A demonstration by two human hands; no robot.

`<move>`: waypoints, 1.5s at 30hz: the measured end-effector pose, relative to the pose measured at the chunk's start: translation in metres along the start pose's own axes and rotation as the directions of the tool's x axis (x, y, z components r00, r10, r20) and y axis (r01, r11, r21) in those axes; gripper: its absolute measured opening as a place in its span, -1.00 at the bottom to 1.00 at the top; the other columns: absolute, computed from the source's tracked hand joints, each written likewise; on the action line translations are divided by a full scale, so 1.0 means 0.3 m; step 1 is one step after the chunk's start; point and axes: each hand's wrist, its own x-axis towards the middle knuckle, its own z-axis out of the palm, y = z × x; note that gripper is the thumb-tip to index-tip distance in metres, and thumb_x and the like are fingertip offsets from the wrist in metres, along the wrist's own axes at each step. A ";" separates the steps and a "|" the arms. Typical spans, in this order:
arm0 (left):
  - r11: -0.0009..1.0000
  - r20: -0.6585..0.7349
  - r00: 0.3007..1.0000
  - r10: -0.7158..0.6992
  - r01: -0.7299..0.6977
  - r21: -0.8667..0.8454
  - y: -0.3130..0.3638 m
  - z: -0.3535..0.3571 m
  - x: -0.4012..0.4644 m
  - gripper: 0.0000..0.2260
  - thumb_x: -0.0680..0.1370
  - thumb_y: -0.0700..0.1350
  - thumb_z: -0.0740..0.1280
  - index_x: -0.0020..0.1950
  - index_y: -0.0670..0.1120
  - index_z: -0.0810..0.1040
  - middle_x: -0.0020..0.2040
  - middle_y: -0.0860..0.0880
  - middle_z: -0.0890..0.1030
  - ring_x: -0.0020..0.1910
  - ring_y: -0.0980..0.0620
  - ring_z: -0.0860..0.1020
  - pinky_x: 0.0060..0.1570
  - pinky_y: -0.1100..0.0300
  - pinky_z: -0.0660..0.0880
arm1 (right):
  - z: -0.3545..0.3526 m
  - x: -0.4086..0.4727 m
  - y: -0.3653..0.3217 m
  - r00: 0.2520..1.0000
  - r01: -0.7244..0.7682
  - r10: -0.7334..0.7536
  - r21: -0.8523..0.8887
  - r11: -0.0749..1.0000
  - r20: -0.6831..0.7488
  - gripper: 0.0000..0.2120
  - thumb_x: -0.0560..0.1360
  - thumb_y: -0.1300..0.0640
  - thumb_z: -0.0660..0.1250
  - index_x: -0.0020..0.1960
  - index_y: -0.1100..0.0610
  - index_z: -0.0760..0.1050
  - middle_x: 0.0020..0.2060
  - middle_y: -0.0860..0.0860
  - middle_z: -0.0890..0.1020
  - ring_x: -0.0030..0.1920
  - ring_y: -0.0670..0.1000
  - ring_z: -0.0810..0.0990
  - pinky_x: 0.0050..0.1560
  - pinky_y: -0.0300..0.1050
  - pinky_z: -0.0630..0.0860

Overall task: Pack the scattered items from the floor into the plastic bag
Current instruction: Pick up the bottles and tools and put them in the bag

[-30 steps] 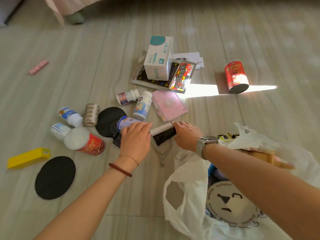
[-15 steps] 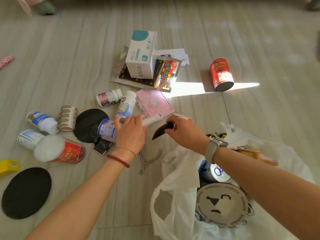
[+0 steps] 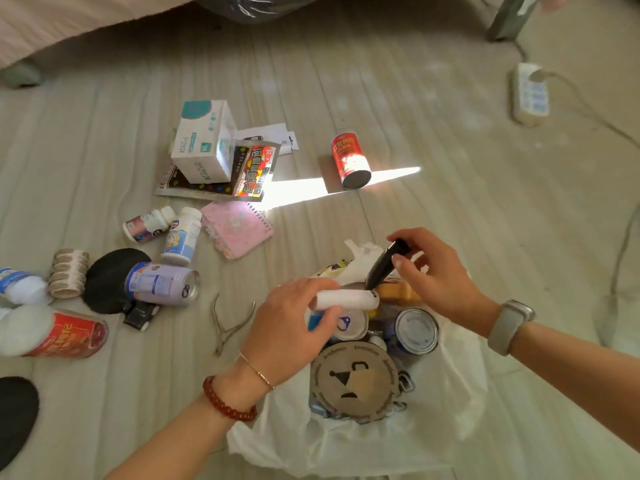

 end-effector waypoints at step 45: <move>0.706 -0.010 0.971 -0.239 0.181 0.684 -0.733 -0.312 -0.109 -0.41 0.20 0.17 0.48 0.14 -0.05 0.49 0.02 -0.07 0.60 -0.01 -0.12 0.58 0.08 0.00 0.42 | 0.827 0.179 -0.172 0.570 0.806 -0.222 -0.486 0.338 0.791 -0.82 0.37 0.14 0.33 -0.02 0.04 0.54 0.01 0.07 0.52 -0.02 0.10 0.52 -0.10 0.00 0.45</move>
